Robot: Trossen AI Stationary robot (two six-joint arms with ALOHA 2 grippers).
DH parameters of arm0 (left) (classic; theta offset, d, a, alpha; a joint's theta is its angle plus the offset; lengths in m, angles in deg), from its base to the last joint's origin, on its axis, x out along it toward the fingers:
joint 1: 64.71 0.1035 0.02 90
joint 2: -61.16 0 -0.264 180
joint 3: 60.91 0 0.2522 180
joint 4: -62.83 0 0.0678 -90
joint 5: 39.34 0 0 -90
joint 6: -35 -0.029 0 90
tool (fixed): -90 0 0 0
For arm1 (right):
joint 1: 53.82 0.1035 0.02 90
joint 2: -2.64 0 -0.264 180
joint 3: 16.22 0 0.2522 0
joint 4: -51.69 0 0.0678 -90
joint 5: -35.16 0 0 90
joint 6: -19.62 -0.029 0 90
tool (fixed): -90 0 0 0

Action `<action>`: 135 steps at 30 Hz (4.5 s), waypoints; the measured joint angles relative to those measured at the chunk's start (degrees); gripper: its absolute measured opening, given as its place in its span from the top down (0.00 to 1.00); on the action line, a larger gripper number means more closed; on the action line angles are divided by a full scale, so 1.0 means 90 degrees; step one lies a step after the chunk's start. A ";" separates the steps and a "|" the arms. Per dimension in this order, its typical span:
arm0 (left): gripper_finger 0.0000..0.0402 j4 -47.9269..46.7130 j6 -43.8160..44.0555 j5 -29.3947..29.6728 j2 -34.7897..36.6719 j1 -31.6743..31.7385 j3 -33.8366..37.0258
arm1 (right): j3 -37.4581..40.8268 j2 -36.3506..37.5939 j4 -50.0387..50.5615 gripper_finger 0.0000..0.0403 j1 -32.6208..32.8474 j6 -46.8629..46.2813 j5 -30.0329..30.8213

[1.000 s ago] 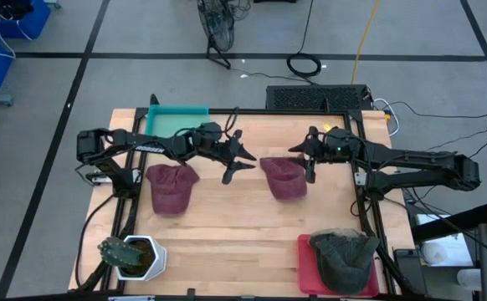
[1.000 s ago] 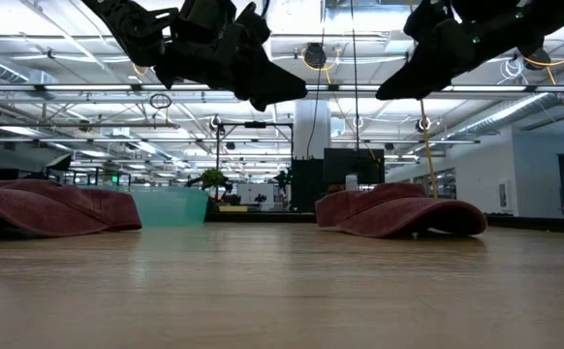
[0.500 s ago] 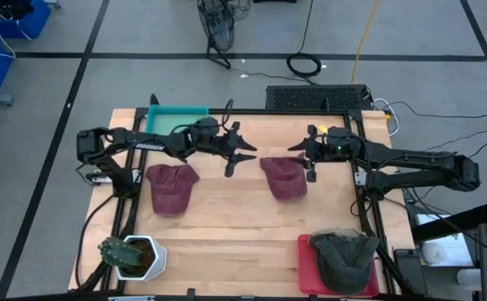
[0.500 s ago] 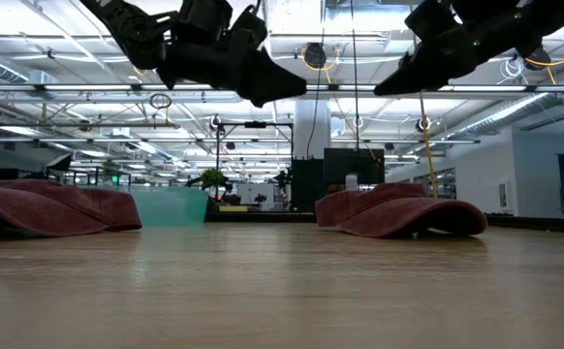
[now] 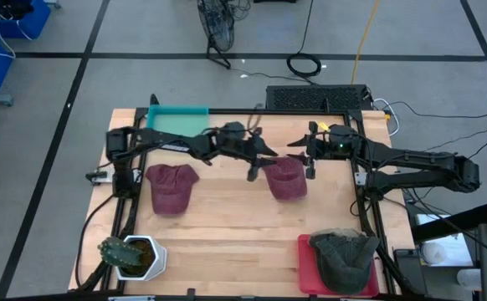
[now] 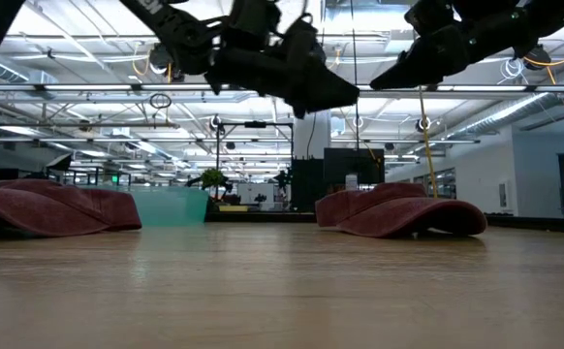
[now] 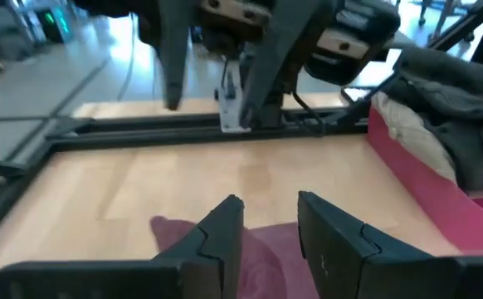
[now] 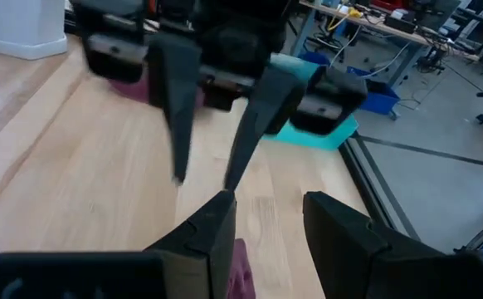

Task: Pick & Place hat
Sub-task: Put the right red cap into the blue bin

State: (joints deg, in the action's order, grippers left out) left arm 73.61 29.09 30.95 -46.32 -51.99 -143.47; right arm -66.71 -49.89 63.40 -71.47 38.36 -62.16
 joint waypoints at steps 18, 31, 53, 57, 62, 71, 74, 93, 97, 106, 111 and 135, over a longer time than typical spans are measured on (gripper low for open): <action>0.70 -0.0932 0.0402 0.0382 -0.1625 -0.0425 -0.1701 | 0.0005 0.2072 0.0613 0.68 0.0015 -0.1508 0.1126; 0.69 -0.1708 0.0191 0.0891 -0.2212 -0.0559 -0.2292 | 0.0005 0.1983 0.0898 0.68 0.0017 -0.2181 0.0937; 0.34 -0.1898 0.0668 0.1406 -0.2290 -0.0615 -0.2287 | 0.0005 0.1826 0.0831 0.68 0.0022 -0.2344 0.0632; 0.43 -0.1886 0.0687 0.1411 -0.2357 -0.0606 -0.2289 | 0.0005 0.1826 0.0831 0.68 0.0022 -0.2322 0.0632; 0.52 -0.1827 0.0695 0.1411 -0.2348 -0.0606 -0.2287 | 0.0005 0.1826 0.0831 0.68 0.0022 -0.2322 0.0632; 0.61 -0.1987 0.0607 0.1373 -0.2351 -0.0594 -0.2285 | 0.0005 0.1826 0.0849 0.68 0.0022 -0.2319 0.0634; 0.61 -0.2231 0.0442 0.1352 -0.2291 -0.0556 -0.2285 | 0.0005 0.1829 0.1084 0.68 0.0019 -0.2319 0.0637; 0.60 -0.4565 -0.0360 0.1358 -0.0570 -0.0328 -0.2287 | 0.0930 0.0903 0.1250 0.68 0.0017 -0.1959 0.0053; 0.60 -0.4901 -0.0276 0.1358 -0.0383 -0.0264 -0.2285 | 0.1093 0.0313 0.0701 0.67 0.0019 -0.1577 -0.0032; 0.60 -0.5101 0.0056 0.1353 -0.0335 -0.0252 -0.1998 | 0.1103 -0.1003 -0.0149 0.55 0.0061 -0.1451 -0.0692; 0.60 -0.5114 0.0175 0.1355 -0.0311 -0.0230 -0.1892 | 0.1103 -0.1589 -0.0230 0.55 0.0046 -0.1307 -0.0678; 0.60 -0.5550 0.0676 0.2055 0.0761 -0.0208 -0.0913 | 0.1088 -0.1706 -0.0126 0.97 0.0041 -0.0485 -0.0684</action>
State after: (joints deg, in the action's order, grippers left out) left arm 23.66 35.18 49.45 -39.47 -53.86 -151.69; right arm -56.92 -65.24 62.27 -71.10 34.00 -68.32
